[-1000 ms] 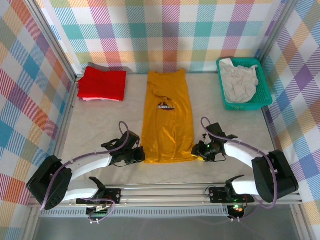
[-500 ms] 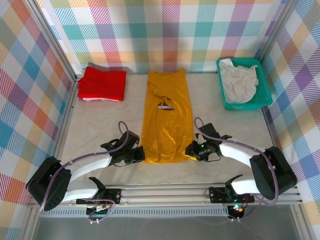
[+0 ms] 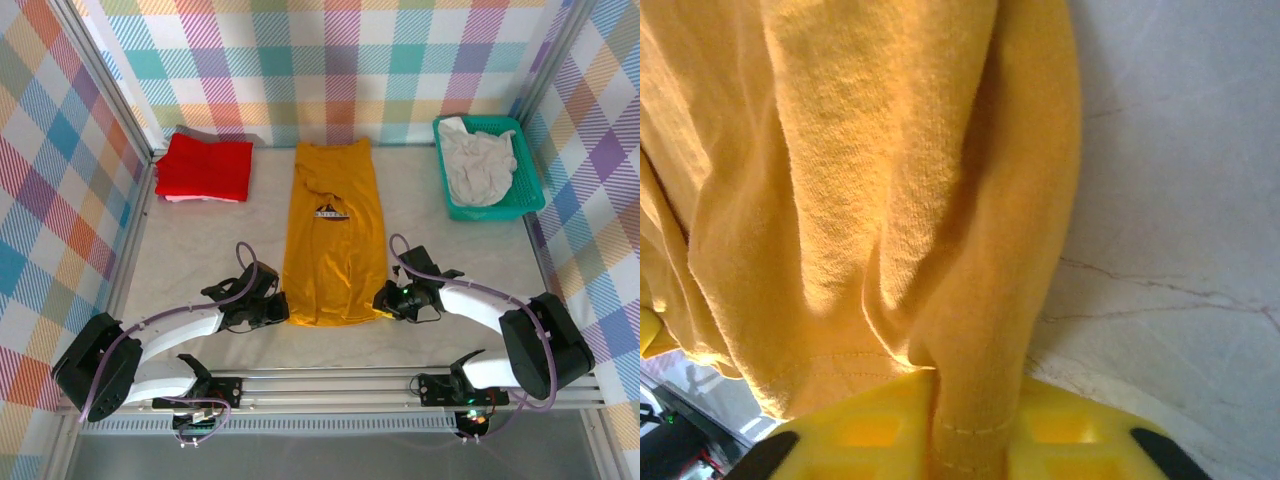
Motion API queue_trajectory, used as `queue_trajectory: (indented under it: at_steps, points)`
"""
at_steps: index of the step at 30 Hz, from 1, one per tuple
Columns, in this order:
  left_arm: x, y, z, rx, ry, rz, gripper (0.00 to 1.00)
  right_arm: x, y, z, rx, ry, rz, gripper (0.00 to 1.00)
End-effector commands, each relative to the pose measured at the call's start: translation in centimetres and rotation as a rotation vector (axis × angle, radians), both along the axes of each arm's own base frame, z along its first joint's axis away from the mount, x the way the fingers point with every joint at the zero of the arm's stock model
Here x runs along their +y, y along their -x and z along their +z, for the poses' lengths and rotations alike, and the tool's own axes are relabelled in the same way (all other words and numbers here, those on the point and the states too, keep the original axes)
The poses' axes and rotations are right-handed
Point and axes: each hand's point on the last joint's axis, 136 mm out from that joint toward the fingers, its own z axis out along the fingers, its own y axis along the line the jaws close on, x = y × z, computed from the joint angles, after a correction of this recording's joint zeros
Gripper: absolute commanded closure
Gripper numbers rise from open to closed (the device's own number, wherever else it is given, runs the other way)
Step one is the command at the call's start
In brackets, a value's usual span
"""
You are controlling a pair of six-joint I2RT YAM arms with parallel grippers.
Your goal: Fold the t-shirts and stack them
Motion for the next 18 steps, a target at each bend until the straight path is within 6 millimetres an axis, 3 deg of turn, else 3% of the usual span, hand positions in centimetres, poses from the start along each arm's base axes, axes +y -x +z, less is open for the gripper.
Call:
queue_trajectory:
  at_steps: [1, 3, 7, 13, 18]
  points:
    - [0.5, 0.0, 0.3, -0.024, -0.032, -0.001, 1.00, 0.1, -0.2, 0.9, -0.021, -0.011, -0.004, 0.93]
    - [1.2, 0.3, 0.5, -0.021, -0.054, 0.019, 1.00, 0.1, 0.1, 1.6, -0.030, -0.017, 0.002, 1.00]
    - [1.6, 0.8, 1.8, -0.051, -0.010, 0.043, 1.00, 0.2, 1.8, 2.1, -0.024, -0.050, 0.031, 1.00]
    - [1.2, 5.0, -0.9, 0.077, 0.030, -0.003, 1.00, 0.0, 6.4, 0.0, 0.062, -0.016, 0.091, 1.00]
    - [2.0, 6.3, 1.0, 0.039, 0.011, 0.008, 1.00, -0.6, 7.2, 1.7, 0.004, -0.043, 0.060, 1.00]
